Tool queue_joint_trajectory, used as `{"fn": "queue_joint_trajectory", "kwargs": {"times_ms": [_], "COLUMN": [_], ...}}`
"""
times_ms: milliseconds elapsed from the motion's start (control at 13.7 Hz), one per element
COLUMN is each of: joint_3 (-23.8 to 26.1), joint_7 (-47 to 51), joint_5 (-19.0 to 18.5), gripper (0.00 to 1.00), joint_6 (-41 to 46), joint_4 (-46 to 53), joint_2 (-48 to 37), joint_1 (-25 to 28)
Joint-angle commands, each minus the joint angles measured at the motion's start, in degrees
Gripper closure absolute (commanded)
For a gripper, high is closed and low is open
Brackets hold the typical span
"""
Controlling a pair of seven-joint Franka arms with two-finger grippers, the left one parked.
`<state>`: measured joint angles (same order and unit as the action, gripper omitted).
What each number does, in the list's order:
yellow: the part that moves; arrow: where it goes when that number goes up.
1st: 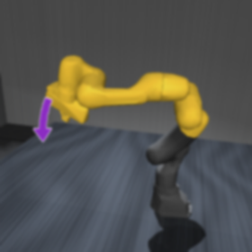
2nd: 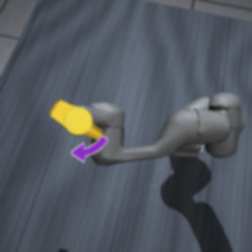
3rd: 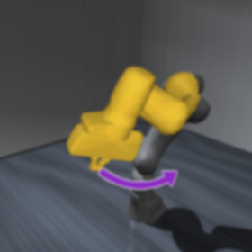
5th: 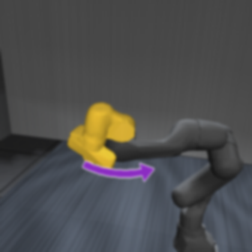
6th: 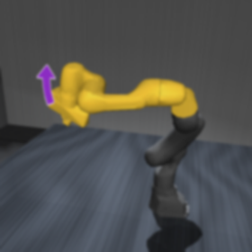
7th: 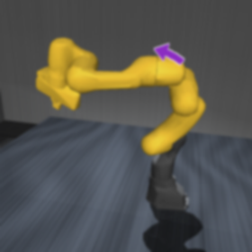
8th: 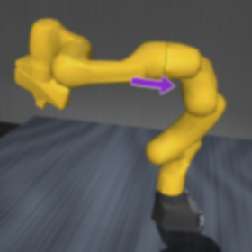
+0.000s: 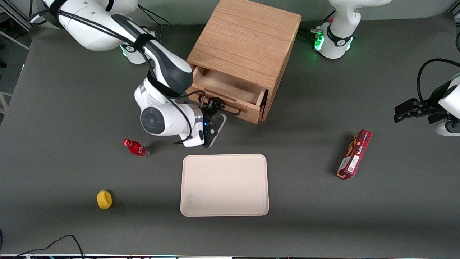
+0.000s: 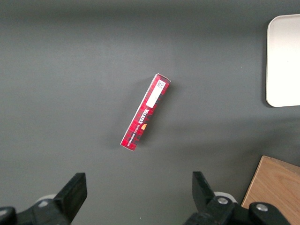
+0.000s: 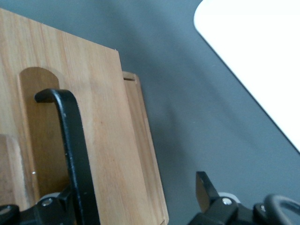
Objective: Open upper drawer
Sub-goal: 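Pull the handle outward with the right gripper, sliding the drawer open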
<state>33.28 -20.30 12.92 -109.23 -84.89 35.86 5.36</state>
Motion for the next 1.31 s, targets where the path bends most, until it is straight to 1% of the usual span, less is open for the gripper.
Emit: {"fn": "queue_joint_trajectory", "kwargs": {"times_ms": [0, 146, 729, 875, 1021, 1240], "joint_3": [-1.29, -2.25, -6.21, -7.26, -7.97, -10.95], "joint_7": [0.26, 0.17, -0.44, -0.53, -0.62, -5.0], "joint_5": [-0.96, -0.96, -0.96, -1.84, -1.93, -1.93], "gripper": [0.0, 0.0, 0.0, 0.0, 0.0, 0.0], "joint_6": [4.18, 5.95, 6.66, 7.89, 8.59, 8.68], "joint_4": [7.17, 10.0, 17.12, 19.92, 22.48, 24.42], "joint_2": [3.68, 5.35, 8.52, 9.39, 10.01, 10.1], "joint_1": [0.61, 0.79, 0.88, 0.88, 0.88, 0.88]}}
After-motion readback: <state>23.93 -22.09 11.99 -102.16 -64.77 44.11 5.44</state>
